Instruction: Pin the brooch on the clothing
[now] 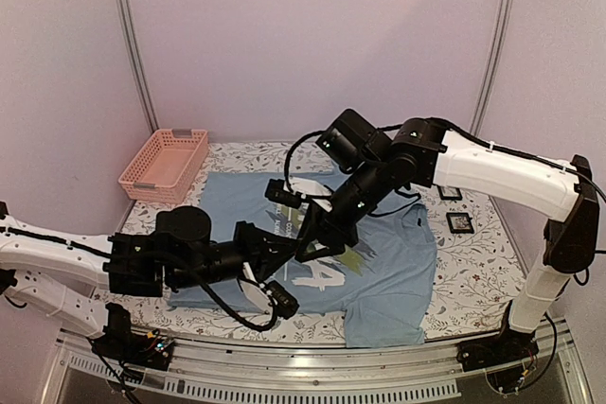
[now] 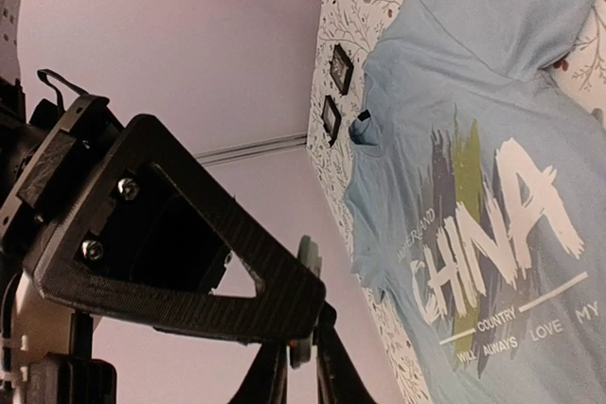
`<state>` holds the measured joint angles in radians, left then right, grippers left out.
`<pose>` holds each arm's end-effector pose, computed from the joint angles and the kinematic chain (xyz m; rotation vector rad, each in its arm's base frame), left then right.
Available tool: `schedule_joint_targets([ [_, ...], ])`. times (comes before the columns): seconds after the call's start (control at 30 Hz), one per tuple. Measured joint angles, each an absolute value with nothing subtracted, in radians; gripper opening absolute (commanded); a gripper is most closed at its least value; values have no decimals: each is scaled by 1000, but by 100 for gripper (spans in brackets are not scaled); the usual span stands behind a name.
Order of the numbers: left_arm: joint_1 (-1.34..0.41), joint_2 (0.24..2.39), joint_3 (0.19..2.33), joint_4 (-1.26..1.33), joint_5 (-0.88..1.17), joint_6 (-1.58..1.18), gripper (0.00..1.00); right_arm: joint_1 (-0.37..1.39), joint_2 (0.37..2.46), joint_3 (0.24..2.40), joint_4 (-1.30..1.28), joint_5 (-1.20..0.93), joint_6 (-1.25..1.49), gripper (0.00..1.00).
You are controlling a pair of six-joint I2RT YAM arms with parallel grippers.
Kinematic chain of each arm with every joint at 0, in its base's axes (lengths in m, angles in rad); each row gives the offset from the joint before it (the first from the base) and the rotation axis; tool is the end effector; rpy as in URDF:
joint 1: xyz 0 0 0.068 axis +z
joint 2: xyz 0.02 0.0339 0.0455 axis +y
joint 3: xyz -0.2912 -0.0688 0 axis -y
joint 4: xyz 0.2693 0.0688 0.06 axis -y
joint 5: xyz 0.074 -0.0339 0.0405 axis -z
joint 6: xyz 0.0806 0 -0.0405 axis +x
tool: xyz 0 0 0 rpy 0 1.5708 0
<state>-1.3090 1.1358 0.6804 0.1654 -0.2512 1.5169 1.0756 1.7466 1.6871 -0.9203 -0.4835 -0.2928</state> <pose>0.0999 -0.2955 0.2695 1.8095 0.4653 0.3774 0.1687 0.3912 0.3234 -1.8176 1.9157 0.9060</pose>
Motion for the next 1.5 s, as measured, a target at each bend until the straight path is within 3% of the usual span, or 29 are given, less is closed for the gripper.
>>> schedule_joint_targets([
  [0.13,-1309,1149,680,190,-260,1521,1,1076,1750,1695,-920,-484,-294,41],
  [0.27,-1309,1159,680,197,-271,1519,0,1075,1752,1695,-924,-474,-297,44],
  [0.4,-1309,1161,680,197,-280,1495,0,1075,1752,1695,-923,-470,-305,60],
  [0.57,-1309,1167,711,159,-300,1333,0,1077,1749,1695,-915,-441,-310,87],
  [0.73,-1285,1173,800,47,-253,1002,0,1068,1702,1695,-868,-419,-304,92],
  [0.9,-1181,1161,872,-83,-86,661,0,1023,1573,1656,-797,-421,-304,86],
  [1.1,-1024,1111,899,-146,157,341,0,984,1474,1632,-755,-425,-305,71],
  [1.3,-994,1114,961,-166,310,166,0,986,1487,1626,-741,-457,-300,53],
  [1.5,-994,1124,995,-186,370,107,0,986,1549,1645,-736,-514,-300,49],
])
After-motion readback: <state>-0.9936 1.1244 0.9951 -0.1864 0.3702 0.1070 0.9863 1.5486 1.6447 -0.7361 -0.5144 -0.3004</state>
